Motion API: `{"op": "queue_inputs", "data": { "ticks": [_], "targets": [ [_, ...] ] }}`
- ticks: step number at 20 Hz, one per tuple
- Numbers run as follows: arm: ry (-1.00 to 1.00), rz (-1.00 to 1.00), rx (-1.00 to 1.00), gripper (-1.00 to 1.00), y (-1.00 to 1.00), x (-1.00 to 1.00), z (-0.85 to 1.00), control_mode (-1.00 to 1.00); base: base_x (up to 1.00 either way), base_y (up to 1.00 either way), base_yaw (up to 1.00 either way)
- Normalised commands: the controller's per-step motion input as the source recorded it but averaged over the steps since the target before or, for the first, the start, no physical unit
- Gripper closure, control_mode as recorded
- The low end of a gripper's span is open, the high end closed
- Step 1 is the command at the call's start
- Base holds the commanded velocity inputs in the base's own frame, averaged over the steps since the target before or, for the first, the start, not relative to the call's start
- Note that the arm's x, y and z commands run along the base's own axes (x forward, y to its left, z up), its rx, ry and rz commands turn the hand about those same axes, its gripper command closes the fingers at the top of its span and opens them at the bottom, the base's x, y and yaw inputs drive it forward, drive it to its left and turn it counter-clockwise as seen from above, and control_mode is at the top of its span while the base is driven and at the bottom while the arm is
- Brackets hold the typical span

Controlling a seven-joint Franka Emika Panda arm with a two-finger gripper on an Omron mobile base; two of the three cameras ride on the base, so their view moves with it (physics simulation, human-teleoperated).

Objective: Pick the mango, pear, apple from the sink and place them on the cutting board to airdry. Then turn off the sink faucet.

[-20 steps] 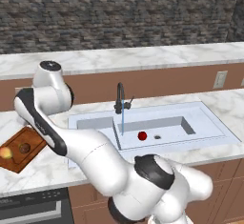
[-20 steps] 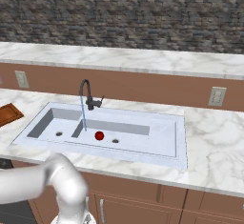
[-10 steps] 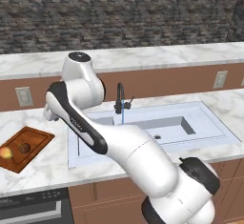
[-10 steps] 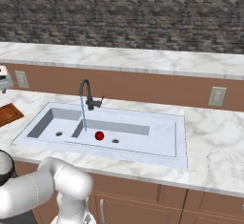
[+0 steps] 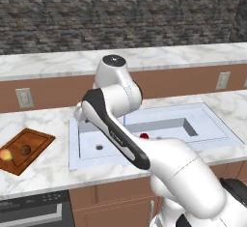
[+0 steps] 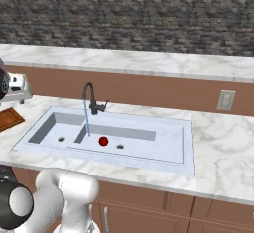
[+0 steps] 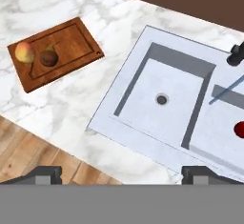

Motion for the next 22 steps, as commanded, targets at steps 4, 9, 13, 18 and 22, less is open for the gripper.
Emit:
{"op": "queue_inputs", "data": {
  "ticks": [4,9,13,18,22],
  "targets": [
    [0.01,-0.22,0.0,-1.0,-0.78,-0.02,0.08,-1.0,0.0,0.0,0.0],
    [0.11,-0.18,0.04,-1.0,-0.53,0.0,-0.01,-1.0,0.0,0.0,0.0],
    [-0.03,-0.07,0.01,-1.0,-0.32,-0.05,-0.01,-1.0,0.0,0.0,0.0],
    [-0.03,0.0,-0.02,-1.0,-0.31,0.07,0.0,-1.0,0.0,0.0,0.0],
    [-0.01,0.0,-0.08,-1.0,-0.45,0.1,-0.03,-1.0,0.0,0.0,0.0]
  ]
}}
